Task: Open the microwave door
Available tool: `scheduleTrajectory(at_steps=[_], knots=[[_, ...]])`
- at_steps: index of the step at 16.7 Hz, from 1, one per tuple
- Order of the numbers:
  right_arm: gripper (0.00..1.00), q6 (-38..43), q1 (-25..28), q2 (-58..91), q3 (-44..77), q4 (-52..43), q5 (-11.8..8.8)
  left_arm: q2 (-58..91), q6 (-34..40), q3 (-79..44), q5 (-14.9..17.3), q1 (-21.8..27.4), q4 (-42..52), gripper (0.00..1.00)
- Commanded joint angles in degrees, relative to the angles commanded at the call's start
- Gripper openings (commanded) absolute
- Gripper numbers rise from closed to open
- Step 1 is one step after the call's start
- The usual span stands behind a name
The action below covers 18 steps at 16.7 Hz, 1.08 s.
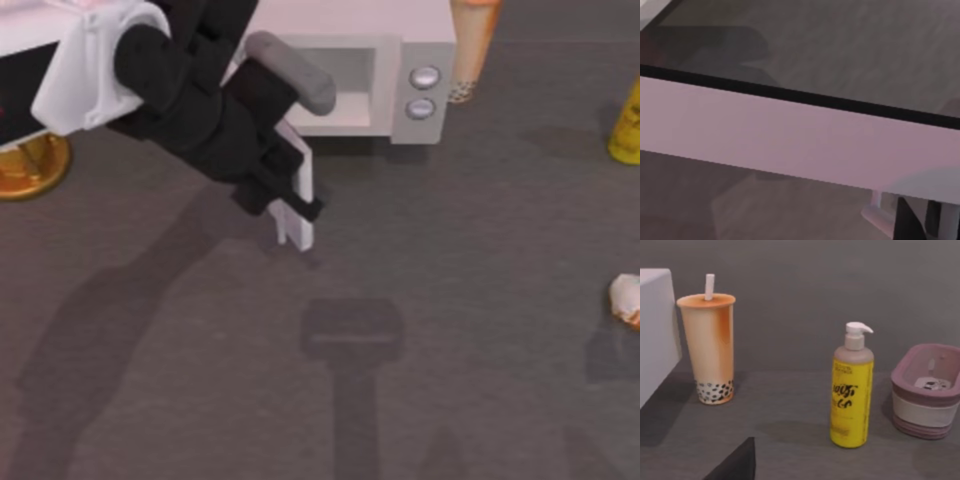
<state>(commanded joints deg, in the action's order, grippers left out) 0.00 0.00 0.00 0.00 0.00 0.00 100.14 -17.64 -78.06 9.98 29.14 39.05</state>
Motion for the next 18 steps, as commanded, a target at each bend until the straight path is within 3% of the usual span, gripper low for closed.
scheduleTrajectory(at_steps=[6,14,18], knots=[[1.00,0.0,0.0,0.0,0.0,0.0,0.0,0.1,0.0,0.2,0.4,0.1,0.1,0.00],[1.00,0.0,0.0,0.0,0.0,0.0,0.0,-1.8,-9.6,1.8,4.9,-3.8,2.1,0.00],[1.00,0.0,0.0,0.0,0.0,0.0,0.0,-2.0,-10.5,2.0,5.4,-4.2,2.3,0.00]])
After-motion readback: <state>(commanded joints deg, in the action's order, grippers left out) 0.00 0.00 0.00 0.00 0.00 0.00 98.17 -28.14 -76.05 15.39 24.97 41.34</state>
